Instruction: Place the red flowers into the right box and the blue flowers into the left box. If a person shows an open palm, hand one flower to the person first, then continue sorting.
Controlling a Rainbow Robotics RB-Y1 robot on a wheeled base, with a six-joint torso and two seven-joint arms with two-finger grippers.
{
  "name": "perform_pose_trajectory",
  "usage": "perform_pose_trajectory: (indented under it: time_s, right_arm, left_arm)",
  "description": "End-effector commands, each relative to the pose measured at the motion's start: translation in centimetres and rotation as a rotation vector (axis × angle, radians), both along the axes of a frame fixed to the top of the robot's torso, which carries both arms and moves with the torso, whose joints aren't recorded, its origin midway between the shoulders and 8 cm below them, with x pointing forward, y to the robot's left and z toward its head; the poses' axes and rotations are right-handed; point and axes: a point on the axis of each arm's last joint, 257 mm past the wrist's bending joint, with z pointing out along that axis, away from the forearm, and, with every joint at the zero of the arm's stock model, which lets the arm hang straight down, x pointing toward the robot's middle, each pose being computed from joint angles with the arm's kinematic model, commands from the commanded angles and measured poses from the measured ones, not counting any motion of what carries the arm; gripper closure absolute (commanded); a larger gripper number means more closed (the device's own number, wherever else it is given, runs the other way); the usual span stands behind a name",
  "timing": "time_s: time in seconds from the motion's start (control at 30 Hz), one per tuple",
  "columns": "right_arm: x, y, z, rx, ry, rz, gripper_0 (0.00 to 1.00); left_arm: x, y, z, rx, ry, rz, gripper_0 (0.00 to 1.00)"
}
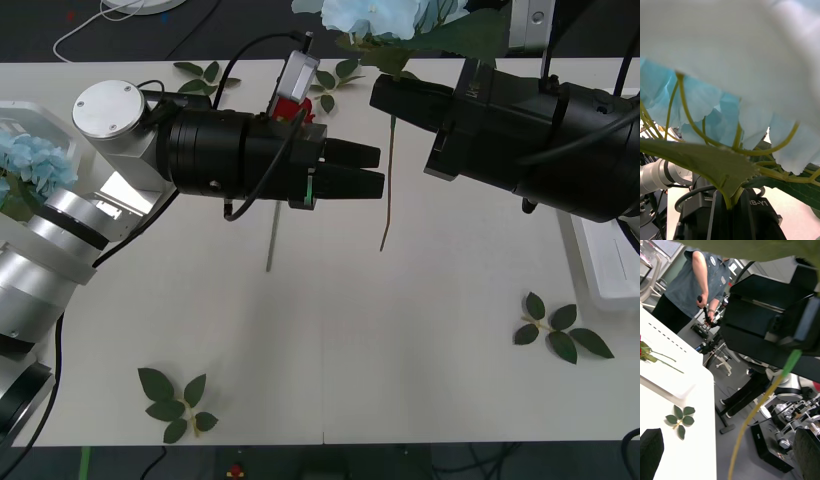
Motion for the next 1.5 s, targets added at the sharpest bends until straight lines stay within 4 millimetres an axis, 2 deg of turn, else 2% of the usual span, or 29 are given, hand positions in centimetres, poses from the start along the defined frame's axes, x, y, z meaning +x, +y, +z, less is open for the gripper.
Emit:
perform_pose_trajectory:
  time_s: [0.03, 0.17, 0.33, 0.73, 0.77, 0.8, 0.83, 0.87, 1.5]
  right_arm:
    - [-1.3, 0.7, 1.1, 0.019, -0.045, 0.021, 1.0]
    - [-1.3, 0.8, 1.1, 0.02, -0.048, 0.022, 1.0]
    - [-1.4, 0.8, 1.1, 0.022, -0.05, 0.024, 1.0]
    - [-1.5, 0.9, 1.2, 0.025, -0.05, 0.028, 1.0]
    - [-1.5, 0.8, 1.3, 0.026, -0.051, 0.027, 1.0]
    - [-1.5, 0.9, 1.2, 0.025, -0.051, 0.028, 1.0]
    - [-1.5, 0.8, 1.3, 0.025, -0.052, 0.027, 1.0]
    - [-1.5, 0.9, 1.2, 0.026, -0.049, 0.029, 1.0]
    - [-1.6, 0.9, 1.4, 0.033, -0.047, 0.035, 1.0]
  left_arm:
    - [-0.2, -0.1, 0.2, 0.013, -0.157, -0.002, 0.0]
    - [0.1, -0.7, -0.1, 0.006, -0.204, 0.018, 0.0]
    - [-0.3, -1.6, -0.3, -0.022, -0.236, 0.013, 0.0]
    - [-0.7, -2.2, -0.2, -0.04, -0.257, 0.005, 0.0]
    - [-0.7, -2.4, 0.0, -0.042, -0.26, 0.011, 0.02]
    - [-0.6, -2.6, 0.0, -0.043, -0.261, 0.019, 0.12]
    - [-0.5, -2.9, 0.2, -0.047, -0.265, 0.032, 0.68]
    - [-0.4, -3.0, 0.3, -0.05, -0.268, 0.038, 1.0]
    - [0.2, -3.0, 0.8, -0.063, -0.262, 0.065, 1.0]
